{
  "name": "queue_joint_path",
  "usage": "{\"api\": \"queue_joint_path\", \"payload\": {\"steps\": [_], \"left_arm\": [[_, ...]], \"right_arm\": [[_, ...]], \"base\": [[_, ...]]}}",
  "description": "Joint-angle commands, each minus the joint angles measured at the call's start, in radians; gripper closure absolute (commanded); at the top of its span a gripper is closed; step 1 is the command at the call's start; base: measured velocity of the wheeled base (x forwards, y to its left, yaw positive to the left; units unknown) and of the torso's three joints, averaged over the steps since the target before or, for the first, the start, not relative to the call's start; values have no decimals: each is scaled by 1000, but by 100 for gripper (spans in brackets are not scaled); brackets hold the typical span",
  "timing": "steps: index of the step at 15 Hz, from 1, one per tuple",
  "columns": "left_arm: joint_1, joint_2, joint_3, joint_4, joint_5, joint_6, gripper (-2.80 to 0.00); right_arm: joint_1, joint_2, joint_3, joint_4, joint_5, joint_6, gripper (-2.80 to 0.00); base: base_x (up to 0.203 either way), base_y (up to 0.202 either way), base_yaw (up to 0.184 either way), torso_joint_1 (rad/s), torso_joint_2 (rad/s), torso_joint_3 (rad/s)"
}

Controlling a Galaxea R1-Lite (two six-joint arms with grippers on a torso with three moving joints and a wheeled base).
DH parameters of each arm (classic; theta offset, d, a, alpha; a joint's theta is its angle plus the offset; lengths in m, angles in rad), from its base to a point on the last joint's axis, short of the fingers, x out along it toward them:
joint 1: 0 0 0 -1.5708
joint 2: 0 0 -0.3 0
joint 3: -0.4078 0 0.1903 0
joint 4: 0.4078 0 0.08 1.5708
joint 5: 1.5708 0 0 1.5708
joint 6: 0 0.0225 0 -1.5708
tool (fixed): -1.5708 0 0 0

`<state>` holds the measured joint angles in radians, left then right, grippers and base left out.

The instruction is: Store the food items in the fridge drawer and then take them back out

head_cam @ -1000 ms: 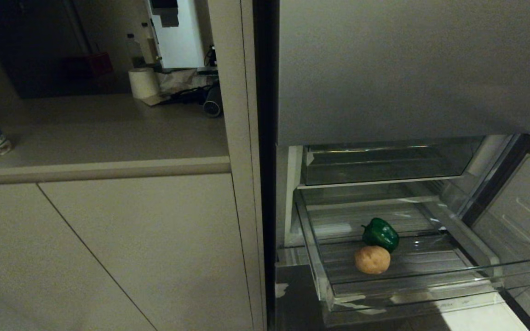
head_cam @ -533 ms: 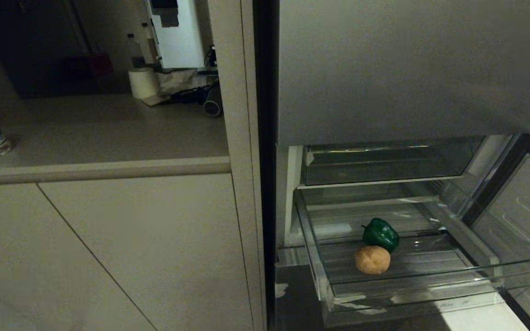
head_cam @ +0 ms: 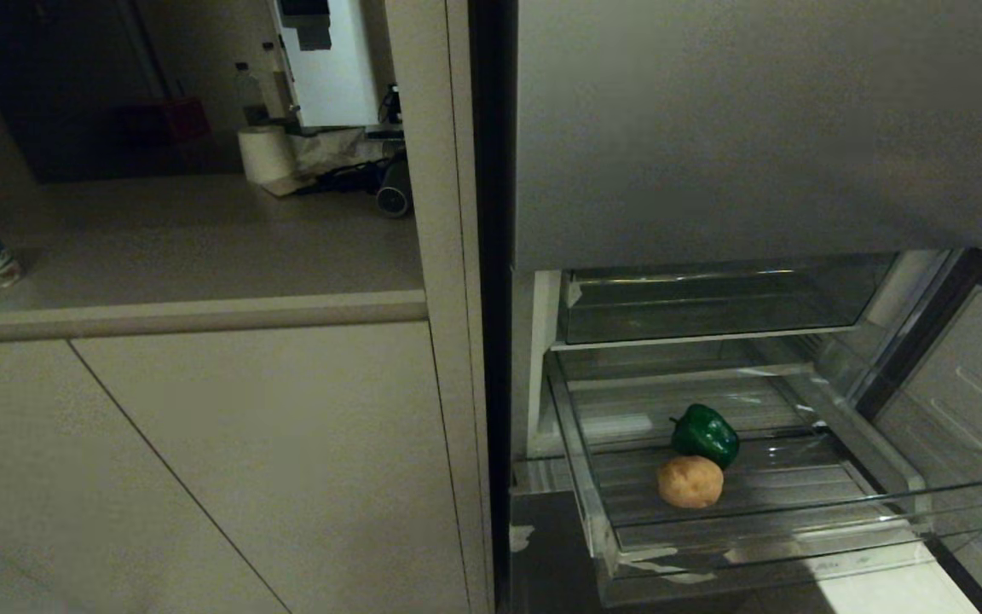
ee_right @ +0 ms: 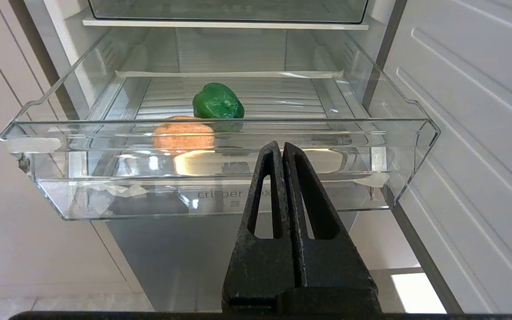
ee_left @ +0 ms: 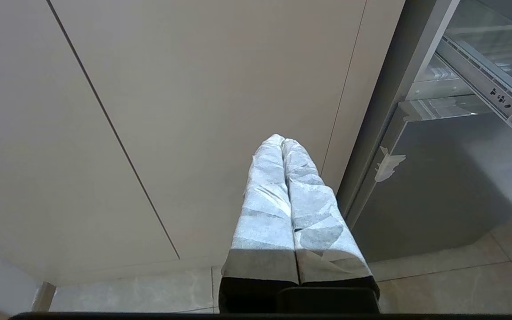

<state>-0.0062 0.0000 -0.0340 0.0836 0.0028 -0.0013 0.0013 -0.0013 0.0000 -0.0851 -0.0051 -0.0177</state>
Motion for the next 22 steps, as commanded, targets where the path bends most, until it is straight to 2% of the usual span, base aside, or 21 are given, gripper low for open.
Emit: {"api": "queue_joint_path", "payload": {"steps": [1,14,22], "left_arm": [[0,2,0,0,0,0,0],[0,2,0,-1,0,-2,0],[0,2,0,1,0,-2,0]], "right_arm": [[0,0,31,-2,1,-2,0],[0,0,31,-2,0,-1,0],[0,0,31,-4,1,-4,0]], "base": [[0,0,0,0,0,0],[-5,0,0,1,0,0],[-189,0,1,2,0,2]]}}
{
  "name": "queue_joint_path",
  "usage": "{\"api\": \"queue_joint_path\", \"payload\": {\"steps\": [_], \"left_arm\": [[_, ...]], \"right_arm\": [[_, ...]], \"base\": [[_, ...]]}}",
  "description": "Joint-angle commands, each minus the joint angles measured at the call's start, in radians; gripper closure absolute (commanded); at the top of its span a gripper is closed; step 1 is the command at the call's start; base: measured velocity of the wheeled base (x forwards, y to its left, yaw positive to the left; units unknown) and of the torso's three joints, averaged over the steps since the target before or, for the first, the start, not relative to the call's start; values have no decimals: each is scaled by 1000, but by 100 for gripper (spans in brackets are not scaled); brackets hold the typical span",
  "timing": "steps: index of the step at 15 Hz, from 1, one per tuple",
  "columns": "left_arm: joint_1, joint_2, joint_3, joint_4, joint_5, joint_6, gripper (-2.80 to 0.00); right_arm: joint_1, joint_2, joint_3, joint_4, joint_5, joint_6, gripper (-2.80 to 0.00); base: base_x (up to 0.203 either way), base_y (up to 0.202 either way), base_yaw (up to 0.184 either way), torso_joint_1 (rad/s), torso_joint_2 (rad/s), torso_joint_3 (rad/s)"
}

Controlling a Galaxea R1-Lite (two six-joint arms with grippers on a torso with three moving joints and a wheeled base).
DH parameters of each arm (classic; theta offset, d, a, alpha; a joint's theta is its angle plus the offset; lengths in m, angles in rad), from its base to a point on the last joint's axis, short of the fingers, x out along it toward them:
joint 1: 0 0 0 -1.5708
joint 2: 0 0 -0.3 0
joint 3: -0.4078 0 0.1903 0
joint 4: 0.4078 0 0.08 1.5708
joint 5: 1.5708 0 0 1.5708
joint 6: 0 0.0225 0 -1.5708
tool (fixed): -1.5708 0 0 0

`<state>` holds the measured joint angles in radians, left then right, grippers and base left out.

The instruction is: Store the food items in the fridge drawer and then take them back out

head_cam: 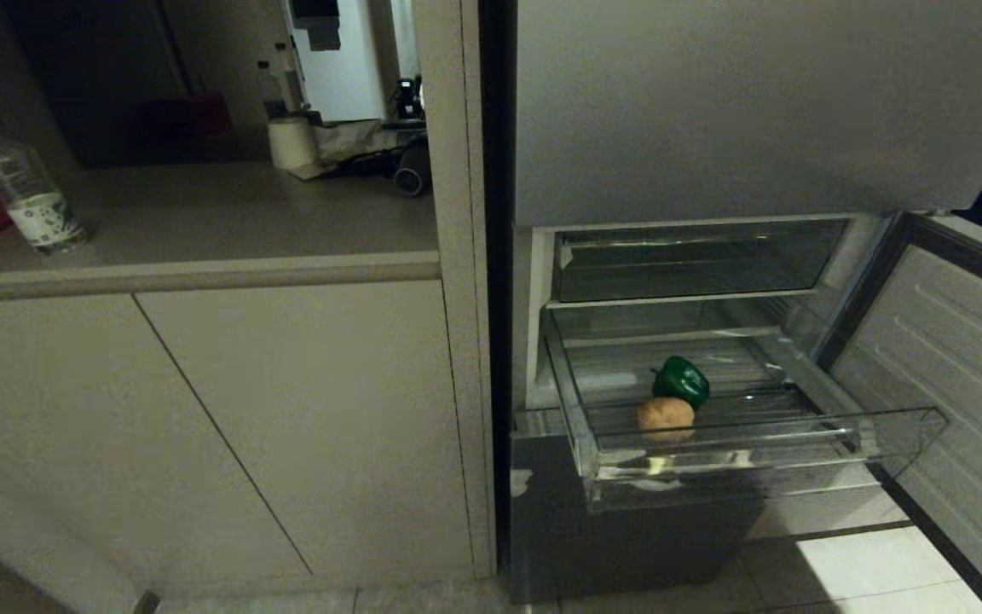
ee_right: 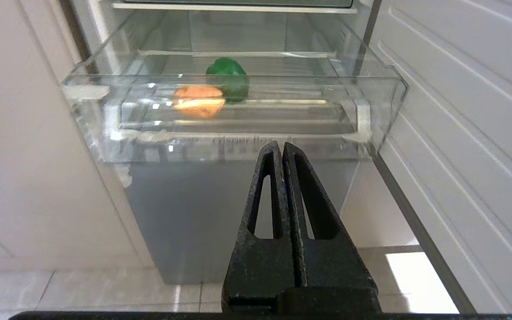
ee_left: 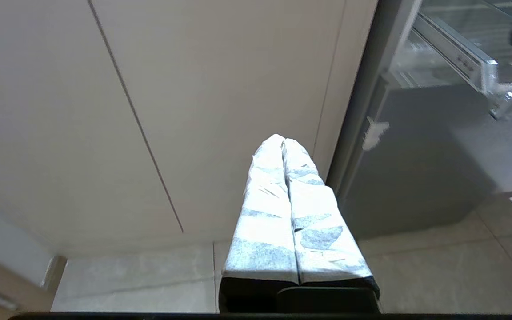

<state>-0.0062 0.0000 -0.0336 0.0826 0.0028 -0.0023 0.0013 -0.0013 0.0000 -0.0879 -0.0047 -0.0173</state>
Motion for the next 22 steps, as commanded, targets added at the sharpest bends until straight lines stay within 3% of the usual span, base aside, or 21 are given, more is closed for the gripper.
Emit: {"api": "queue_joint_path", "payload": {"steps": [1,3,6,15,17,22], "left_arm": [[0,2,0,0,0,-1,0],[0,2,0,1,0,0,0],[0,2,0,2,0,1,0],[0,2,0,1,0,0,0],[0,2,0,0,0,-1,0],[0,2,0,2,0,0,0]], "right_arm": [[0,0,31,1,5,-17,0],[0,2,23,28,20,-58,0],[0,96,-44,121,26,-54,0],[39,1031,-349,159,244,37,0],[79,1200,-402,137,265,39,0],[112,1539,-478,-72,244,40,0]], "base": [[-125,0,-1,-10,2,7],[0,0,0,0,0,0],[0,0,0,8,4,1],[0,0,0,0,0,0],[0,0,0,0,0,0],[0,0,0,0,0,0]]}}
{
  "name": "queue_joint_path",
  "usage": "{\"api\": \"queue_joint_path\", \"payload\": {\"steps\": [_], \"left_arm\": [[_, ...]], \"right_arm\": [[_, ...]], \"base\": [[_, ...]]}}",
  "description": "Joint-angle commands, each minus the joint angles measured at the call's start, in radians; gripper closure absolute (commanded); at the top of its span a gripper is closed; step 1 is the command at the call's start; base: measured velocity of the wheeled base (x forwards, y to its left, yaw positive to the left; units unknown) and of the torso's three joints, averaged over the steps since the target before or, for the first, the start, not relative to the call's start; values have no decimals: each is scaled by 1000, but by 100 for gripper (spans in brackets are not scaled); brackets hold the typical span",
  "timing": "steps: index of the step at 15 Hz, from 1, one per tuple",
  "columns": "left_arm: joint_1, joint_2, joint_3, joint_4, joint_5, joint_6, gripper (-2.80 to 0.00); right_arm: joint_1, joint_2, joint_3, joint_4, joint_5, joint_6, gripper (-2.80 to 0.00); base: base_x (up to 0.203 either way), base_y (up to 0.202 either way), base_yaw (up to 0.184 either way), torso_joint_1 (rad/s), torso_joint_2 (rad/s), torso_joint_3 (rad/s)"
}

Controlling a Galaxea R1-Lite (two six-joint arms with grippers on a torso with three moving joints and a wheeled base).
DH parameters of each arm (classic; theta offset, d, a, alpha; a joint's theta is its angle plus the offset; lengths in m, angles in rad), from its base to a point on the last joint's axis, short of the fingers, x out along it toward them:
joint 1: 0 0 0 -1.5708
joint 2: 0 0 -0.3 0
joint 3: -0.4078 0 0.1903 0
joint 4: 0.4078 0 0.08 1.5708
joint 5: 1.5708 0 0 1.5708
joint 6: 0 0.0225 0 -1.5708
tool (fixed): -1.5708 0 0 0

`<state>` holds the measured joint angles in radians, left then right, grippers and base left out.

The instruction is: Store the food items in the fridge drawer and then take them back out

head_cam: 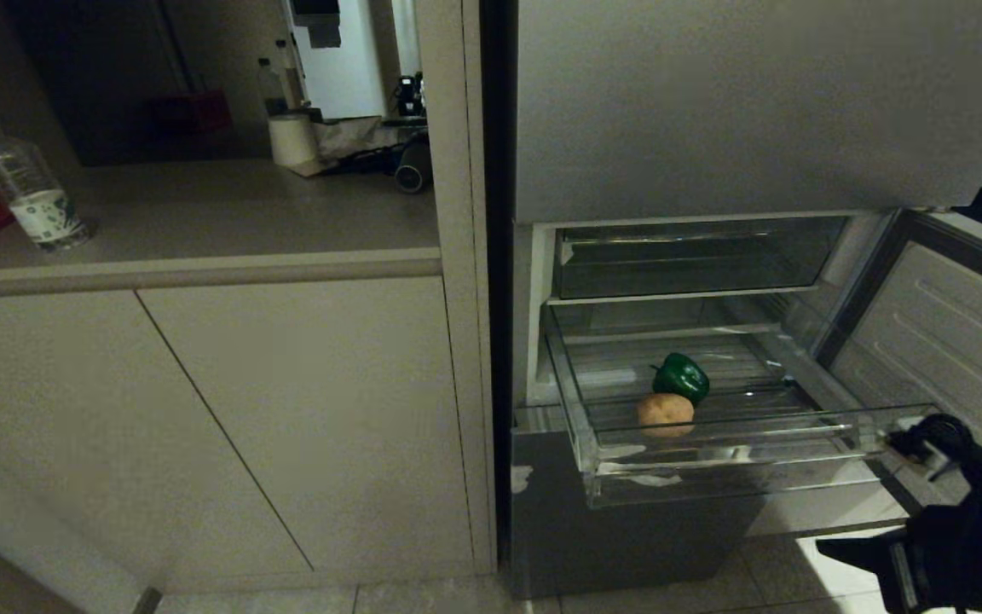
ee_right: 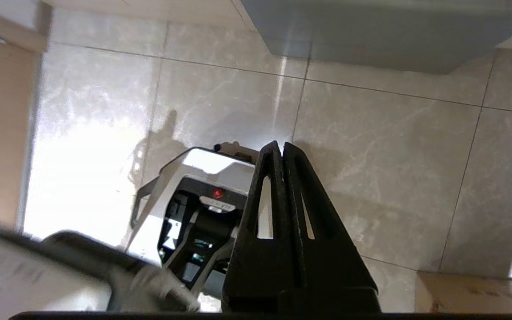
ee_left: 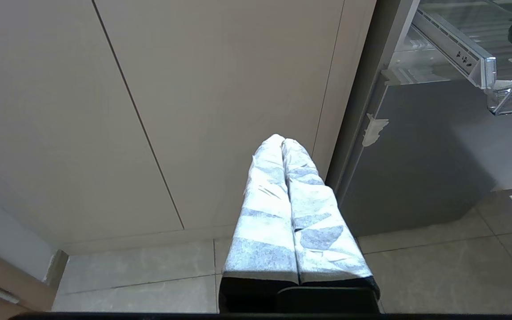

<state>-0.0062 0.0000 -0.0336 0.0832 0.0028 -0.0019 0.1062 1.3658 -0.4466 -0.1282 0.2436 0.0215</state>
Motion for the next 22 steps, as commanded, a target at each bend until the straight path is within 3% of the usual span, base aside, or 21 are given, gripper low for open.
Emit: {"api": "queue_joint_path", "payload": {"steps": [1,11,16,22], "left_arm": [[0,2,0,1,0,-1,0],[0,2,0,1,0,-1,0],[0,2,0,1,0,0,0],[0,2,0,1,0,-1,0]], "right_arm": [[8,217,-64,-47,-12,3,0],[9,529,-367,-106,-68,15,0],[36,703,-461,-369,-72,50,0],[103,868,-633,-729,-73,204,0]], "base": [[0,0,0,0,0,0],[0,0,0,0,0,0],[0,0,0,0,0,0],[0,0,0,0,0,0]]}}
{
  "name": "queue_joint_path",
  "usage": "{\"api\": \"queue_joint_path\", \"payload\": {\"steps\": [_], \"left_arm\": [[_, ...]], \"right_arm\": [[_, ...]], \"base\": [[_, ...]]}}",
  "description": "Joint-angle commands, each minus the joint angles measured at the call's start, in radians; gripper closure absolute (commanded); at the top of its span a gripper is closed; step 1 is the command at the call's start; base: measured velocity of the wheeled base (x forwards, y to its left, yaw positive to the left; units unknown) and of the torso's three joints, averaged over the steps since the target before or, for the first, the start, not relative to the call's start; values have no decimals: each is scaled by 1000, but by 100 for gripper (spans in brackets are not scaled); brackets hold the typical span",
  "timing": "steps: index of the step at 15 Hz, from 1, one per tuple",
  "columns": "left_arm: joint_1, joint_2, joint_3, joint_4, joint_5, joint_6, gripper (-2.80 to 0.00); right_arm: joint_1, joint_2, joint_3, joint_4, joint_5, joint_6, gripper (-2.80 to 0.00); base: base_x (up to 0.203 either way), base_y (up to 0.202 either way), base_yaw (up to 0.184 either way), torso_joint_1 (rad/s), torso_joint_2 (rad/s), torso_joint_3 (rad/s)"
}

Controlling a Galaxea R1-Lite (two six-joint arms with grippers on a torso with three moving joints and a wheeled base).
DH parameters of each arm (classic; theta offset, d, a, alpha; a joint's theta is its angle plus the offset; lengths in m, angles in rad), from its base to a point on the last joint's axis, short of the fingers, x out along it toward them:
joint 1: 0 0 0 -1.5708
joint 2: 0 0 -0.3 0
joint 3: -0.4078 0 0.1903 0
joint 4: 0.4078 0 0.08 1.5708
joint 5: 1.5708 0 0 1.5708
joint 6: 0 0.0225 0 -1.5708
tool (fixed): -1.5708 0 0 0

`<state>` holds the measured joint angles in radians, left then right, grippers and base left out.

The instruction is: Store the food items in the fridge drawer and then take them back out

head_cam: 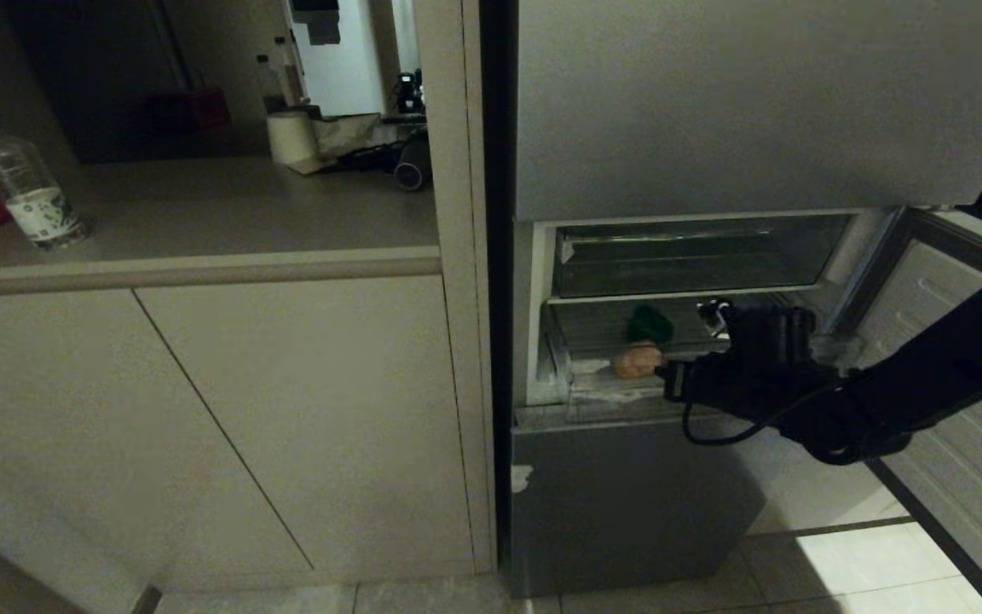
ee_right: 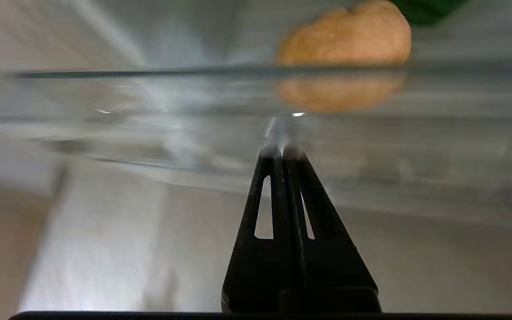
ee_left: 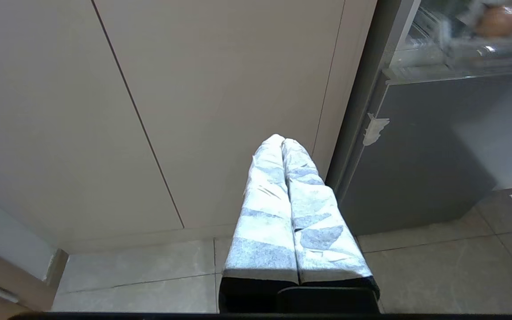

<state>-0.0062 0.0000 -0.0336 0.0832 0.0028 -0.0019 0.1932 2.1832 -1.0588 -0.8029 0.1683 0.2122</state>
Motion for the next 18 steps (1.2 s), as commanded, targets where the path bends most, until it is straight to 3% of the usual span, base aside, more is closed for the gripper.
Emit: {"api": "queue_joint_path", "payload": {"steps": [1,6,10,13,18], "left_arm": [[0,2,0,1,0,0,0],[0,2,0,1,0,-1,0],[0,2,0,1,0,0,0],[0,2,0,1,0,-1,0],[0,2,0,0,0,-1,0]], "right_arm": [[24,55,-10,-76,-5,18,0],[27,-53,85,-80,-25,20,0],[27,-287,304,-72,-27,14,0],[23,-548,512,-56,-26,13,0],[15,-1062,763,106,-28,10,0]], "base": [[0,0,0,0,0,0],[0,0,0,0,0,0],[0,0,0,0,0,0],[0,0,0,0,0,0],[0,0,0,0,0,0]]}}
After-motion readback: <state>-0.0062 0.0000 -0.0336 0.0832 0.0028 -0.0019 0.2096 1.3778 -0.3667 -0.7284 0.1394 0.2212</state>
